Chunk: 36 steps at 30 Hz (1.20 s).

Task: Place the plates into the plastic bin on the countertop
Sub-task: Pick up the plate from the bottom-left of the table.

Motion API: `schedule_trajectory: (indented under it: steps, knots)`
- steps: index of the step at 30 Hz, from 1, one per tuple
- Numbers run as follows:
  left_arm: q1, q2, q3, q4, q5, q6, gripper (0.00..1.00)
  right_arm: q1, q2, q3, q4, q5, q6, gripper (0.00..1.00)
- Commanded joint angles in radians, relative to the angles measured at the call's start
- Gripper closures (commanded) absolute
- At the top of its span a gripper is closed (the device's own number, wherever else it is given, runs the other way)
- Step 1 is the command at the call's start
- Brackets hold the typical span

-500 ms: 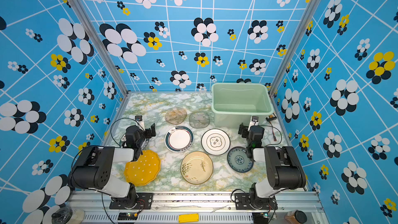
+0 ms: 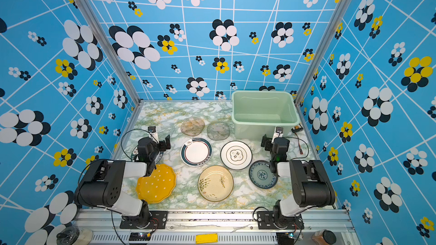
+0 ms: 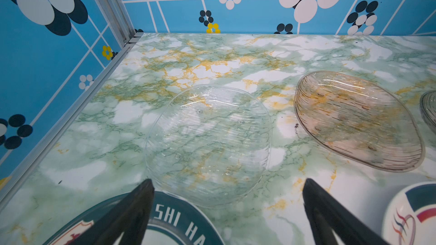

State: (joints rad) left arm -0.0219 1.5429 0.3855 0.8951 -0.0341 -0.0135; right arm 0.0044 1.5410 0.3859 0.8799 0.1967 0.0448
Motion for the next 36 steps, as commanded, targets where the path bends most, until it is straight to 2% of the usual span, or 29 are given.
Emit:
schedule_trajectory:
  steps: [1, 18, 22, 26, 30, 32, 33, 34, 36]
  knots:
    - [-0.008, 0.003, -0.003, 0.019, -0.009, 0.01, 0.01, 0.005, -0.002, -0.01, 0.028, 0.006, 0.016, 0.01]
    - [-0.007, 0.003, -0.003, 0.018, -0.009, 0.01, 0.01, 0.004, -0.012, -0.008, 0.027, 0.02, 0.017, 0.01]
    - [-0.011, -0.052, -0.01, -0.003, 0.022, 0.028, 0.01, 0.004, -0.118, 0.037, -0.146, 0.073, 0.038, 0.01]
    - [-0.057, -0.243, 0.029, -0.23, -0.048, 0.048, 0.01, 0.004, -0.286, 0.058, -0.3, 0.04, 0.025, 0.01]
    - [-0.108, -0.458, 0.126, -0.592, -0.113, 0.022, 0.01, 0.004, -0.491, 0.132, -0.571, 0.054, 0.092, 0.01]
    - [-0.112, -0.55, 0.206, -0.805, -0.15, -0.055, 0.01, 0.005, -0.584, 0.179, -0.721, 0.064, 0.188, 0.01]
    - [-0.108, -0.591, 0.256, -0.936, -0.18, -0.138, 0.01, 0.005, -0.628, 0.206, -0.801, 0.077, 0.262, 0.01]
    - [-0.103, -0.627, 0.314, -1.089, -0.2, -0.225, 0.01, 0.004, -0.673, 0.235, -0.891, 0.1, 0.36, 0.01]
    - [-0.076, -0.679, 0.382, -1.255, -0.17, -0.306, 0.01, 0.003, -0.749, 0.294, -1.069, 0.138, 0.555, 0.01]
